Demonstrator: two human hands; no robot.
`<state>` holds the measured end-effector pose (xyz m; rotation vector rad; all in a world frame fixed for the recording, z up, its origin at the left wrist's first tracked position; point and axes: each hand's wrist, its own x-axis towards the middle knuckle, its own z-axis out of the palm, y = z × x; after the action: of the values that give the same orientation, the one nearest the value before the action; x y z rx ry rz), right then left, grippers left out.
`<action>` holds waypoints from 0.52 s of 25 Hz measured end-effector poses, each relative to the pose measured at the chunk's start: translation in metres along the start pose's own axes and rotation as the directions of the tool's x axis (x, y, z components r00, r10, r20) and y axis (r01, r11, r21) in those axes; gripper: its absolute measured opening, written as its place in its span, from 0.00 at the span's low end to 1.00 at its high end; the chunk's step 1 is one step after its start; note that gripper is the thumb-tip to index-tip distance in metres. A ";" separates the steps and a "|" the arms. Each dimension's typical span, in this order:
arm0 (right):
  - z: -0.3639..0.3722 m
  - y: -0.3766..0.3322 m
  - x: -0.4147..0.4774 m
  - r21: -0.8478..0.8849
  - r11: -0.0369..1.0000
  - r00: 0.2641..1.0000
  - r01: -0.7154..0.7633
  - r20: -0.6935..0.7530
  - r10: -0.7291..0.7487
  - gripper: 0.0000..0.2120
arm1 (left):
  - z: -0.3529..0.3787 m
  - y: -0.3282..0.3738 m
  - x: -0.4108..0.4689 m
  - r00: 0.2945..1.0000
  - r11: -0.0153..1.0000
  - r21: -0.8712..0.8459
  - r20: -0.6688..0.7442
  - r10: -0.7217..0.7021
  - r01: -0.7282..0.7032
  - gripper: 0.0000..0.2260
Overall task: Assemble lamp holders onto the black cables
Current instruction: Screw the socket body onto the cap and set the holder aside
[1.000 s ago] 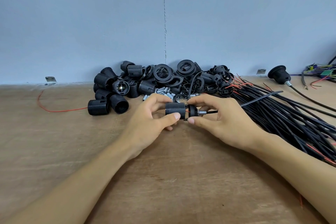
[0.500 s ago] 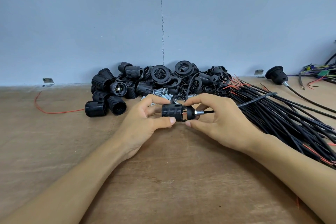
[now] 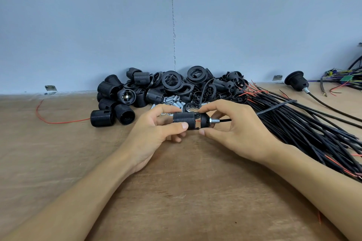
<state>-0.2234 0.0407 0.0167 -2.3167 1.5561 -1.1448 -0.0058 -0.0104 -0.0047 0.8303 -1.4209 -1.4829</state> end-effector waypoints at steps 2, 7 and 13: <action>0.000 0.000 0.000 0.006 1.000 1.000 0.003 -0.006 -0.003 0.18 | 0.000 0.000 0.000 1.000 1.000 0.004 0.002 -0.006 0.006 0.16; -0.001 0.003 0.000 0.081 0.995 0.997 -0.062 0.041 0.059 0.17 | -0.001 0.003 -0.001 1.000 1.000 0.006 0.014 -0.025 0.025 0.22; -0.003 0.002 0.001 0.124 0.988 0.993 -0.092 0.080 0.083 0.17 | -0.002 0.005 -0.001 0.998 0.999 0.017 0.056 -0.043 0.042 0.18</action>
<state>-0.2267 0.0396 0.0181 -2.1612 1.4965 -1.0907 -0.0033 -0.0099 0.0004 0.8393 -1.4663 -1.5392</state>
